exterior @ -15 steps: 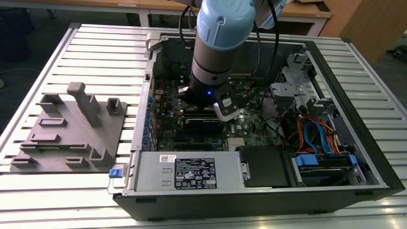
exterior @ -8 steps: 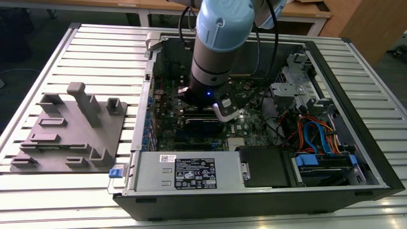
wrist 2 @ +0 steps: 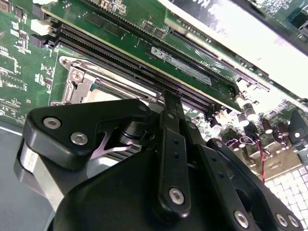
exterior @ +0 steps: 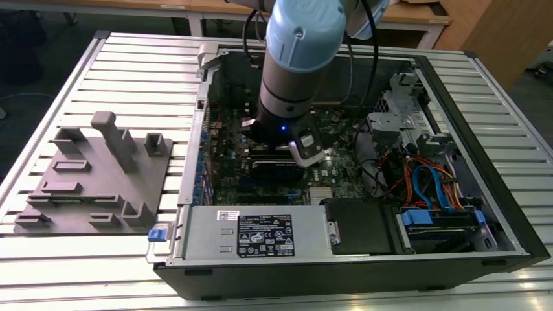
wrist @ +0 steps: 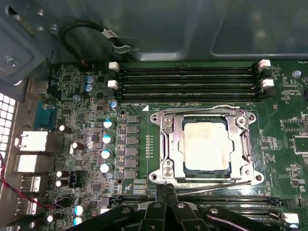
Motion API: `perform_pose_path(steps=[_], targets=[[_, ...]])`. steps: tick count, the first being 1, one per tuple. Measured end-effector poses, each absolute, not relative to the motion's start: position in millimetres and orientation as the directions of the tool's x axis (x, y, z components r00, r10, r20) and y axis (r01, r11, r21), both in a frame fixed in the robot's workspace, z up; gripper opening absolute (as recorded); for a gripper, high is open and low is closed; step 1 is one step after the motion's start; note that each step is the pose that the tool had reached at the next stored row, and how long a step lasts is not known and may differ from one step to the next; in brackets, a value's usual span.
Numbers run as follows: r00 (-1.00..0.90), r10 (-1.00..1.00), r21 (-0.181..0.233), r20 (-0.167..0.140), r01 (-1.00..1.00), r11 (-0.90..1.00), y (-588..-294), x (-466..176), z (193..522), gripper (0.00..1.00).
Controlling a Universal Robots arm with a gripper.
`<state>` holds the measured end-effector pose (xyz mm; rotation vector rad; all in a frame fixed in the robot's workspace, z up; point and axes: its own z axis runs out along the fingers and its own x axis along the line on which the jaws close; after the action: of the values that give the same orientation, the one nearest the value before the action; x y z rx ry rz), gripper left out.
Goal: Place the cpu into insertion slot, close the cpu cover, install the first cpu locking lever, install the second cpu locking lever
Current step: 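Install the second cpu locking lever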
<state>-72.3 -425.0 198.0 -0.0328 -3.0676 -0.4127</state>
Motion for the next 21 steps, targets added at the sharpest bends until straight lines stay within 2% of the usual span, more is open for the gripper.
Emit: perform_pose_path(steps=[12, 21], targets=[[-0.999, 0.019, 0.268, 0.049, 0.032, 0.963, -428.2, -72.4, 198.1, 0.1], [-0.999, 0.017, 0.298, 0.049, 0.031, 0.954, -428.2, -75.7, 194.3, 0.1]])
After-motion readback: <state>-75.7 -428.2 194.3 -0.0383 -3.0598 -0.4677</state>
